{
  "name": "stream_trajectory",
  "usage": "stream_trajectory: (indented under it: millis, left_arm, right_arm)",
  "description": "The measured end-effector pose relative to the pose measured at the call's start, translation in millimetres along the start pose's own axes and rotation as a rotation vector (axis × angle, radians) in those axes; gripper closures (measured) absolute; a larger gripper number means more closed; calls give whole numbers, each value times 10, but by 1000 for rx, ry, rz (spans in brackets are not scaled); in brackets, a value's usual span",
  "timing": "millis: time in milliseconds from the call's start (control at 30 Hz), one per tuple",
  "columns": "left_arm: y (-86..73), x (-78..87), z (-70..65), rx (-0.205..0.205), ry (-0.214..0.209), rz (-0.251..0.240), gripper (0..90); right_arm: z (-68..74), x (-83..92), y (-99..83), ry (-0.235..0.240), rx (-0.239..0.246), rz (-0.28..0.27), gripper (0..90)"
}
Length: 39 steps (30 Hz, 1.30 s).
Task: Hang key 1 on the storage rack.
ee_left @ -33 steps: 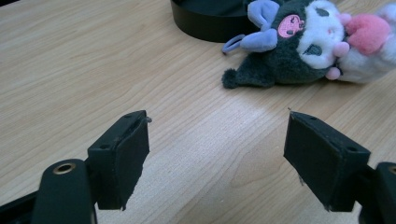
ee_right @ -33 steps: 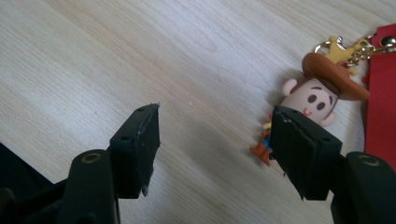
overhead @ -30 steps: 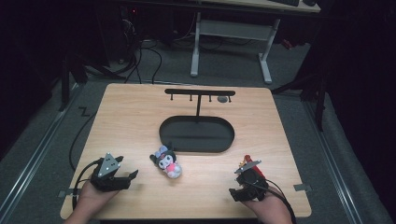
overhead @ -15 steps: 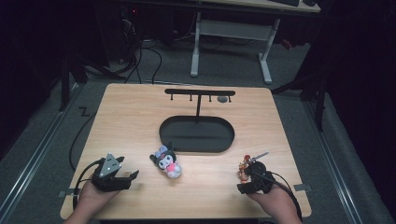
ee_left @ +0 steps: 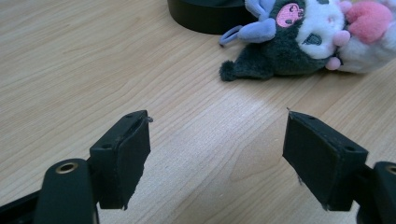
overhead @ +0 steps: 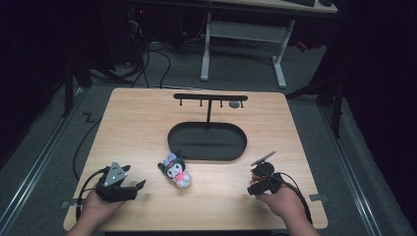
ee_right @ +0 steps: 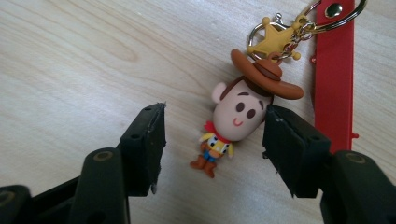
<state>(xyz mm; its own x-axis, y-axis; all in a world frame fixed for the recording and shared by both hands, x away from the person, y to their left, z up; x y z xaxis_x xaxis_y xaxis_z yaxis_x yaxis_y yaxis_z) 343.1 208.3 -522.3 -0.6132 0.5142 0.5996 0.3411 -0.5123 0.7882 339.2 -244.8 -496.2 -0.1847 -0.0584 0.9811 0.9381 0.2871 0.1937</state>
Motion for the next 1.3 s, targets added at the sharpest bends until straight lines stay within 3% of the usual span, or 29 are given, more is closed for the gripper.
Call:
stream_trajectory:
  millis: [533,667,867,1300]
  left_arm:
    - [-5,-25,5,3,-8,7,237]
    - [-7,-20,10,7,-6,6,237]
    - [-14,-20,12,9,-11,8,237]
    - [-16,-7,7,11,-13,2,238]
  right_arm:
    - [-77,-146,70,-33,27,11,455]
    - [-103,-159,74,-7,13,10,486]
    - [-103,-152,91,-12,17,8,550]
    - [-103,-153,113,-10,28,26,564]
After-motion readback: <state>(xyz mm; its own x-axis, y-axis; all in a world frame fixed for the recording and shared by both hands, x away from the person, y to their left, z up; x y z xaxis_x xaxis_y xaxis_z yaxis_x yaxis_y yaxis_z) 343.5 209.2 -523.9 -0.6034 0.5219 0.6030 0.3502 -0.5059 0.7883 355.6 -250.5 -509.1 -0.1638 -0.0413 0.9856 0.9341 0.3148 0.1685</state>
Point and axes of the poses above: each handheld gripper's, and its own axes: x roughly backward along the jaws, y roughly out of its top, z roughly to its left, the point moved 2 cm from there along -x, roughly forward along the jaws, and after that the axes turned 4 degrees about -x, right-handed, at the moved point
